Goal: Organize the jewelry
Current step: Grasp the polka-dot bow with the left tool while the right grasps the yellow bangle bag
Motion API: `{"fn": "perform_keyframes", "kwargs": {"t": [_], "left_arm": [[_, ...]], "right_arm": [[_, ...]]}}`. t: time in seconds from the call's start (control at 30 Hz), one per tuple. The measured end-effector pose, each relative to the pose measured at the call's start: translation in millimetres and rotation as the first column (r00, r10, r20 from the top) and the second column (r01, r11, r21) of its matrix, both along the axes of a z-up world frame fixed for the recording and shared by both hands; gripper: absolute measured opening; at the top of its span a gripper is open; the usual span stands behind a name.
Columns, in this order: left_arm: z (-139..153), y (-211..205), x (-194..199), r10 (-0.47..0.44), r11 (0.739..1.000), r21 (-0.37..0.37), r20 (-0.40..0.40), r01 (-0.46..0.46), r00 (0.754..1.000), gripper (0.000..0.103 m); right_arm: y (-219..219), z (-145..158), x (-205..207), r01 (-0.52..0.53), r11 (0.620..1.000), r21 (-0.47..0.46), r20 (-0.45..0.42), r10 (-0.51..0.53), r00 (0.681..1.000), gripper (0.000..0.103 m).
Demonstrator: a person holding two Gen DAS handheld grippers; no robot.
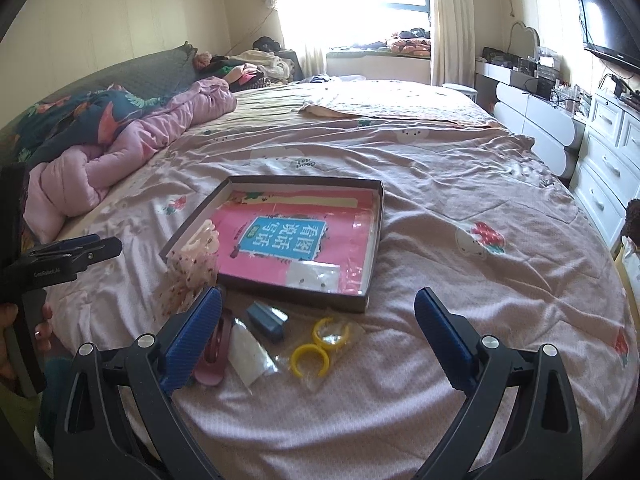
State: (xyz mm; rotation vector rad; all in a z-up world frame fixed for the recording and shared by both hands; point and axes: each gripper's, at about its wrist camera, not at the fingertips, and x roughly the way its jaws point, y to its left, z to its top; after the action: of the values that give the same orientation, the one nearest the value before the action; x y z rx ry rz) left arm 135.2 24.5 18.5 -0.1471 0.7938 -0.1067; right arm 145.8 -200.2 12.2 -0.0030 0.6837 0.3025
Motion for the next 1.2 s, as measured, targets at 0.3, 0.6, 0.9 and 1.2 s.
{"fn": "perform_keyframes", "kwargs": {"t": [0.3, 0.6, 0.9, 1.2], "left_arm": [[-14.3, -18.4, -14.6, -0.035, 0.999, 0.000, -0.031, 0.035, 0.999, 0.079], [-33.0, -45.8, -17.8, -0.082, 0.996, 0.015, -0.069, 0.084, 0.994, 0.079], [-48.1, -65.0, -14.0, -0.111, 0.993, 0.023, -0.102, 0.114, 0.989, 0.079], [-63.0, -67.0, 0.2, -0.098, 0.995, 0.002, -0.135, 0.100, 0.986, 0.079]], "right_arm": [[-4.4, -12.1, -22.1, -0.020, 1.000, 0.000, -0.023, 0.020, 1.000, 0.094], [-9.3, -31.7, -34.7, -0.032, 0.999, 0.002, -0.058, 0.032, 0.998, 0.094], [-18.4, -55.1, -32.7, -0.016, 1.000, 0.014, -0.107, 0.017, 0.994, 0.094], [-23.8, -74.0, -19.2, 0.015, 1.000, 0.028, -0.142, -0.011, 0.990, 0.094]]}}
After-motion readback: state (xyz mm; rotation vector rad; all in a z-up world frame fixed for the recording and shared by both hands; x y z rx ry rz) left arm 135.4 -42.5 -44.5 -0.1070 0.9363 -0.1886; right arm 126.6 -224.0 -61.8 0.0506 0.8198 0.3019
